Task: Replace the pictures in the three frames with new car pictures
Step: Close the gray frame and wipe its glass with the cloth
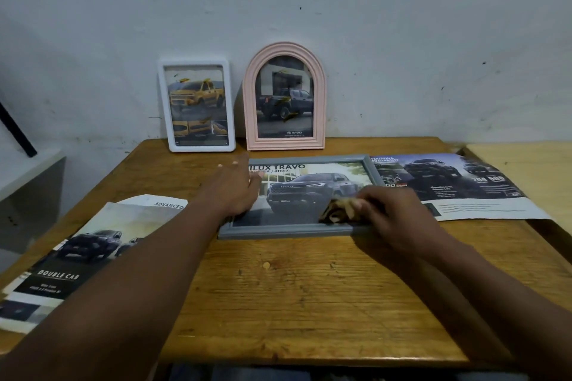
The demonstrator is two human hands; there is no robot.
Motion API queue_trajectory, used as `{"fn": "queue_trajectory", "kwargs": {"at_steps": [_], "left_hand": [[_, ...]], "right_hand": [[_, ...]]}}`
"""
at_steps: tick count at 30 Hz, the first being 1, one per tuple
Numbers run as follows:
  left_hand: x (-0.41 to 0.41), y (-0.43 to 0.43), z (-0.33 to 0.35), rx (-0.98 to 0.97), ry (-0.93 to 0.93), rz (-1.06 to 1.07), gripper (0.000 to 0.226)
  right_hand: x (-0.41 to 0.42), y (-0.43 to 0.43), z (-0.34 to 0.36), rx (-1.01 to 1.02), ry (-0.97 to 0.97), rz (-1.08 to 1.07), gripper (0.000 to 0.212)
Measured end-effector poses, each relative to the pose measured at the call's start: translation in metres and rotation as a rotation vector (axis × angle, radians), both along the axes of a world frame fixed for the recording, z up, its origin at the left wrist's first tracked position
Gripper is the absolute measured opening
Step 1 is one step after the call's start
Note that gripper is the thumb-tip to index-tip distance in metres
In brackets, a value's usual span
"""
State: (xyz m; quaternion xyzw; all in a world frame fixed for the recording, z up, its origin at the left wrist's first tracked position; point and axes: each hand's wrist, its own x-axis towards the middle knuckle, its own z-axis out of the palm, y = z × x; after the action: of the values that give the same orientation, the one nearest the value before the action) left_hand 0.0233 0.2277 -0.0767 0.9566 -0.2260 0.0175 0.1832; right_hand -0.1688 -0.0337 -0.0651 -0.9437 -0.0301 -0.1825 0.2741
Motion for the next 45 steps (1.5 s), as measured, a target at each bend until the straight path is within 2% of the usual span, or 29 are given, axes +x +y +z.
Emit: {"fn": "queue_trajectory", "kwargs": {"at_steps": [3,5,7,9,11,13,16,19,24,31,38,45], "left_hand": [[-0.02,-0.031,0.011,0.039,-0.04,-0.085,0.069],[-0.043,-0.059,0.016,0.012,-0.03,-0.207,0.07],[-0.066,-0.087,0.015,-0.011,0.011,-0.308,0.071],[-0.086,-0.11,0.009,0.008,0.055,-0.382,0.072],[-0.1,-0.122,0.001,0.049,0.061,-0.447,0.073],[-0.105,-0.125,-0.006,0.078,0.043,-0.469,0.073],[-0.104,-0.124,-0.01,0.06,0.054,-0.445,0.074],[-0.099,-0.125,-0.014,-0.007,0.127,-0.406,0.076],[-0.09,-0.127,-0.02,-0.13,0.215,-0.354,0.07],[-0.095,-0.128,-0.011,-0.223,0.28,-0.289,0.06],[-0.102,-0.129,-0.004,-0.415,0.328,-0.16,0.056],[-0.101,-0.134,-0.004,-0.478,0.371,-0.101,0.056]], "right_hand": [[0.017,-0.023,0.035,0.374,-0.021,-0.201,0.02],[0.037,-0.044,0.06,0.602,0.088,-0.344,0.024],[0.06,-0.065,0.079,0.663,0.243,-0.44,0.021],[0.085,-0.085,0.084,0.447,0.319,-0.488,0.02],[0.104,-0.093,0.083,0.152,0.256,-0.516,0.023],[0.116,-0.087,0.077,-0.033,0.223,-0.481,0.026],[0.126,-0.078,0.051,-0.142,0.323,-0.34,0.024],[0.127,-0.074,0.02,-0.264,0.463,-0.16,0.034],[0.108,-0.068,-0.006,-0.312,0.463,-0.103,0.052],[0.051,-0.048,-0.017,-0.253,0.337,-0.117,0.049],[-0.034,-0.014,-0.008,-0.121,0.325,-0.14,0.047],[-0.062,0.02,-0.03,-0.336,0.271,-0.232,0.057]]}}
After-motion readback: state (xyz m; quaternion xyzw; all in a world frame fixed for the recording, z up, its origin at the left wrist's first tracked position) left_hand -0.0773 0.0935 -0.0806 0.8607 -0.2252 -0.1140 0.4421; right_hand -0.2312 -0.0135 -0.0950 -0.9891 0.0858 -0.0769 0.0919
